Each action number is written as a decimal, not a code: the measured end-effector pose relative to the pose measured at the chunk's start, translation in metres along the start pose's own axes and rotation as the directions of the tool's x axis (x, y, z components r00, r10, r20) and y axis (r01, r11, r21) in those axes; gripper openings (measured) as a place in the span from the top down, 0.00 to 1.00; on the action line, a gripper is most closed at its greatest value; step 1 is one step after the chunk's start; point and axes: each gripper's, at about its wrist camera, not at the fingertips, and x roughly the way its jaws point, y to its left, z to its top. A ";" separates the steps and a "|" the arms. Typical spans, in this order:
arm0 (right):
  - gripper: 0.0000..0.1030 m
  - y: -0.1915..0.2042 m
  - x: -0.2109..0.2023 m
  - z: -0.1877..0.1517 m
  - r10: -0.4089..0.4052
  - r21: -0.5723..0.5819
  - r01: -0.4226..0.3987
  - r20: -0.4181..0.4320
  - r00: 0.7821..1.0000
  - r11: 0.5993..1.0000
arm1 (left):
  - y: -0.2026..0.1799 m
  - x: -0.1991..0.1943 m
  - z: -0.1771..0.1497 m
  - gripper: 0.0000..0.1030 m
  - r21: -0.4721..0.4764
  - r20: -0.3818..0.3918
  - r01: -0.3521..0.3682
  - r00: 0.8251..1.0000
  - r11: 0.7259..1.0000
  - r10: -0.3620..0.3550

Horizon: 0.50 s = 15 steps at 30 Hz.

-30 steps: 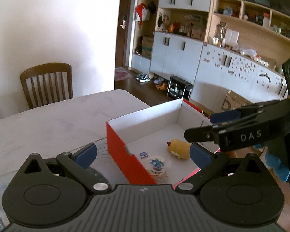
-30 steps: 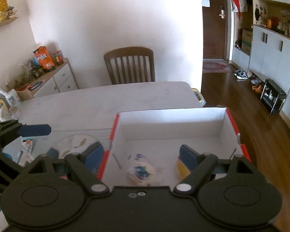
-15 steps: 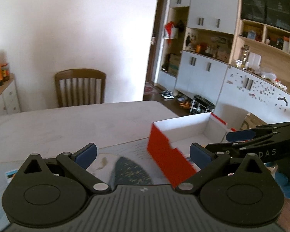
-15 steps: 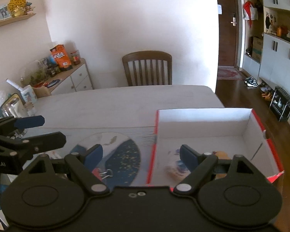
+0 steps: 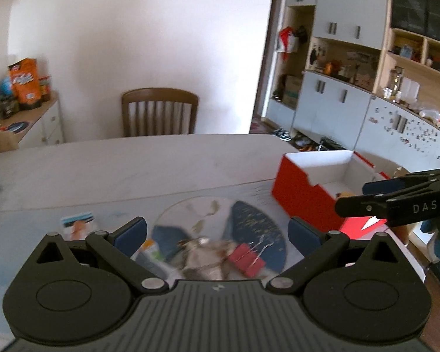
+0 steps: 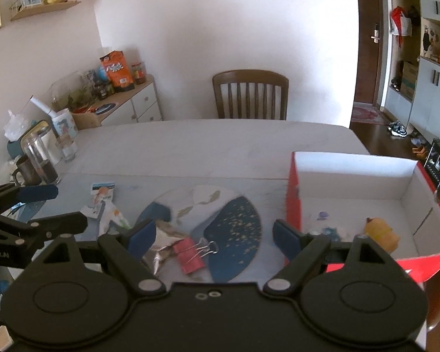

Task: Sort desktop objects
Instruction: 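Lift both tools out of the box and return over the table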

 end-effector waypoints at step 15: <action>0.16 0.043 0.023 -0.022 -0.014 -0.017 0.013 -0.049 0.999 1.000 | 0.060 -0.002 -0.043 0.00 -0.025 -0.109 -0.068 0.992 0.997 0.065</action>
